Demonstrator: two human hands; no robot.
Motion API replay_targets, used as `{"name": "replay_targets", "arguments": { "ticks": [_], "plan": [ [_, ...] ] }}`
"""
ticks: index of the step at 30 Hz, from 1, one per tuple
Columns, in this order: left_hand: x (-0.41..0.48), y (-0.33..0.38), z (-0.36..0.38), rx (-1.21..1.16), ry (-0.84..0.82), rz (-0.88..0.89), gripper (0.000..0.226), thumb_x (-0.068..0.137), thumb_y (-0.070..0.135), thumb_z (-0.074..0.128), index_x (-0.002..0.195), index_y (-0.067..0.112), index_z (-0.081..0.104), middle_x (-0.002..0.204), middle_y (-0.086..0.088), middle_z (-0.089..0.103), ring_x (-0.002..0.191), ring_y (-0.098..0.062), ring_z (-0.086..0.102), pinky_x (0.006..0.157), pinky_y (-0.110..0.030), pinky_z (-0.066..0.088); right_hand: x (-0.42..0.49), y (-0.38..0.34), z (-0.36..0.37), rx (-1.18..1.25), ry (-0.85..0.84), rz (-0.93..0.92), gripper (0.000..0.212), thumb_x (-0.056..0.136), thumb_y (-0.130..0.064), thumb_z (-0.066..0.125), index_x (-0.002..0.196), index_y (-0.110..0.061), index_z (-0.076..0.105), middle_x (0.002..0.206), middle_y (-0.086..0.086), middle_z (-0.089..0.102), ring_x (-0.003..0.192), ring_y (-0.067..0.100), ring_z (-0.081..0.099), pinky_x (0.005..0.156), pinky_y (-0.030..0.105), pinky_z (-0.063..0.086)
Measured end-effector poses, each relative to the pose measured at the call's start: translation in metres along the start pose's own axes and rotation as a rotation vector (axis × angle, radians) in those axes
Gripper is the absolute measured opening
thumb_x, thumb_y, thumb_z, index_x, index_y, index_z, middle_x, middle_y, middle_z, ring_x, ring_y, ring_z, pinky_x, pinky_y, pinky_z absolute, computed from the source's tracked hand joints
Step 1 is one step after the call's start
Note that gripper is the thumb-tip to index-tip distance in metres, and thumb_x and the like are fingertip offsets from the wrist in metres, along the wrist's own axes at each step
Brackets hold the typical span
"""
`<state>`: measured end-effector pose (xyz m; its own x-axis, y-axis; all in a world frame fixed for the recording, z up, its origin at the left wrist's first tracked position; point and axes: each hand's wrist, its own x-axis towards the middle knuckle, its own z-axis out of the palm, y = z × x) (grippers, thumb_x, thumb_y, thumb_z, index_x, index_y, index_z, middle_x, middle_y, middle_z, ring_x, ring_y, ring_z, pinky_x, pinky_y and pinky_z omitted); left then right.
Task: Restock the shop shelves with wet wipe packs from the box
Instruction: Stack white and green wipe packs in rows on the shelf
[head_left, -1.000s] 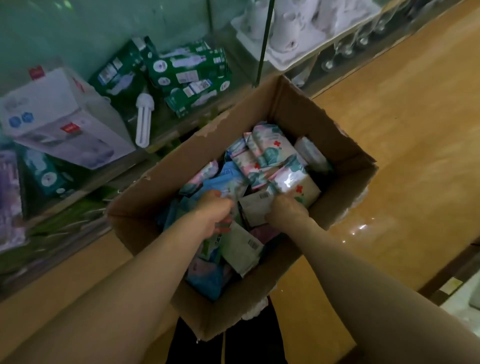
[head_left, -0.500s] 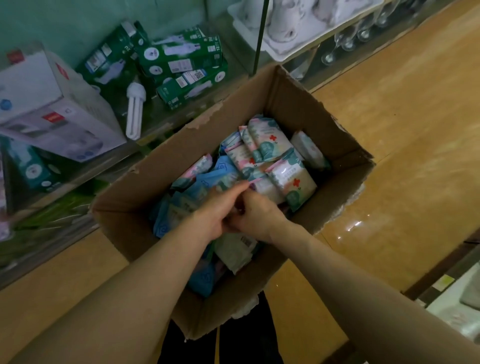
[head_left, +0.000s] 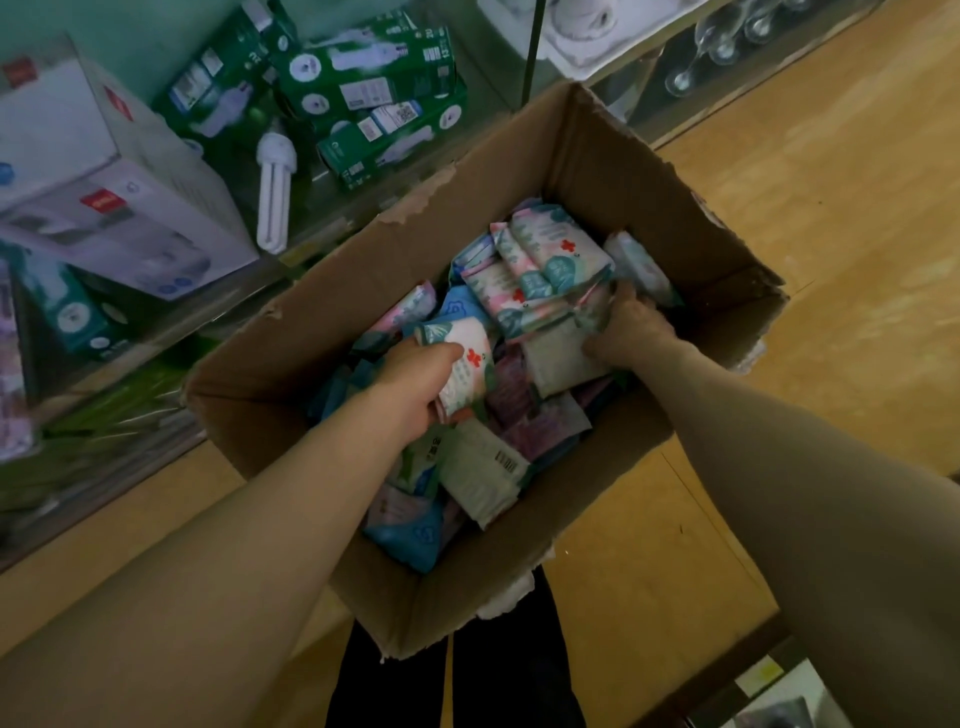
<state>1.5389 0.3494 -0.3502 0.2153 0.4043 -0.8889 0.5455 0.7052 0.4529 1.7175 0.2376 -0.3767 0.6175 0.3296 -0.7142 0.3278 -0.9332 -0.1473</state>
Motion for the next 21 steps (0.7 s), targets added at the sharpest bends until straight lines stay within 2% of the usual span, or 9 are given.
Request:
{"name": "replay_targets", "arguments": {
  "ticks": [2,5,7,9,11,13,16,18,21],
  "plan": [
    [0.0,0.002,-0.002,-0.01,-0.007,-0.003,0.033,0.096,0.011,0.054,0.129,0.009,0.054,0.115,-0.018,0.064,0.092,-0.034,0.064,0.071,-0.048,0.055,0.002,-0.001,-0.003,0.122,-0.027,-0.003,0.086,0.089,-0.031,0.063,0.151,-0.011,0.007,0.153,0.018,0.022,0.14,0.036,0.025,0.108,0.045,0.032],
    [0.002,0.004,-0.005,-0.021,0.002,0.012,0.031,0.095,0.01,0.055,0.126,0.011,0.054,0.113,-0.019,0.064,0.096,-0.037,0.065,0.079,-0.058,0.053,0.001,-0.006,-0.009,0.223,0.017,-0.067,0.065,0.096,-0.032,0.05,0.148,-0.007,0.022,0.151,0.017,0.03,0.138,0.033,0.031,0.111,0.041,0.03],
    [0.005,0.003,-0.006,-0.027,-0.001,0.013,0.026,0.095,0.009,0.055,0.121,0.013,0.054,0.112,-0.018,0.064,0.097,-0.037,0.064,0.082,-0.06,0.052,0.001,-0.009,-0.013,0.229,-0.017,-0.094,0.058,0.099,-0.027,0.046,0.148,-0.006,0.023,0.152,0.016,0.03,0.139,0.031,0.03,0.112,0.038,0.028],
    [0.009,0.002,-0.006,-0.026,-0.008,0.005,0.026,0.095,0.009,0.054,0.121,0.014,0.054,0.11,-0.017,0.064,0.094,-0.035,0.064,0.08,-0.057,0.053,0.005,-0.007,-0.018,0.246,-0.081,-0.066,0.046,0.098,-0.022,0.045,0.141,-0.007,0.034,0.141,0.019,0.042,0.127,0.034,0.043,0.102,0.041,0.04],
    [0.013,0.0,-0.007,-0.027,-0.014,-0.01,0.028,0.096,0.01,0.054,0.124,0.013,0.053,0.109,-0.015,0.064,0.09,-0.033,0.064,0.076,-0.053,0.054,0.011,-0.002,-0.024,0.234,-0.15,-0.027,0.039,0.096,-0.019,0.046,0.133,-0.008,0.042,0.121,0.019,0.054,0.106,0.035,0.056,0.088,0.045,0.051],
    [0.017,-0.003,-0.007,-0.029,-0.017,-0.032,0.031,0.096,0.011,0.054,0.127,0.011,0.053,0.113,-0.015,0.064,0.094,-0.033,0.064,0.077,-0.052,0.054,0.017,0.001,-0.025,0.161,-0.164,-0.003,0.053,0.089,-0.022,0.061,0.136,-0.009,0.04,0.118,0.017,0.058,0.102,0.034,0.06,0.087,0.046,0.053],
    [0.023,-0.008,-0.008,-0.048,-0.015,-0.05,0.036,0.095,0.012,0.054,0.131,0.012,0.053,0.117,-0.016,0.064,0.099,-0.034,0.064,0.081,-0.054,0.053,0.022,0.0,-0.013,-0.097,-0.132,-0.006,0.094,0.072,-0.04,0.079,0.147,-0.012,0.029,0.142,0.014,0.045,0.125,0.033,0.047,0.102,0.043,0.043],
    [0.023,-0.009,-0.009,-0.055,-0.007,-0.054,0.036,0.095,0.012,0.054,0.132,0.012,0.052,0.118,-0.016,0.063,0.1,-0.034,0.063,0.08,-0.053,0.053,0.02,-0.004,-0.006,-0.228,-0.046,-0.01,0.095,0.075,-0.048,0.074,0.148,-0.012,0.025,0.144,0.012,0.041,0.129,0.032,0.043,0.101,0.04,0.042],
    [0.017,-0.005,-0.009,-0.076,-0.002,-0.061,0.037,0.096,0.012,0.053,0.133,0.012,0.051,0.12,-0.016,0.063,0.101,-0.034,0.063,0.075,-0.051,0.053,0.005,-0.01,-0.01,-0.311,0.088,0.006,0.074,0.083,-0.048,0.067,0.14,-0.012,0.036,0.134,0.012,0.05,0.121,0.031,0.05,0.083,0.036,0.042]
  ]
}}
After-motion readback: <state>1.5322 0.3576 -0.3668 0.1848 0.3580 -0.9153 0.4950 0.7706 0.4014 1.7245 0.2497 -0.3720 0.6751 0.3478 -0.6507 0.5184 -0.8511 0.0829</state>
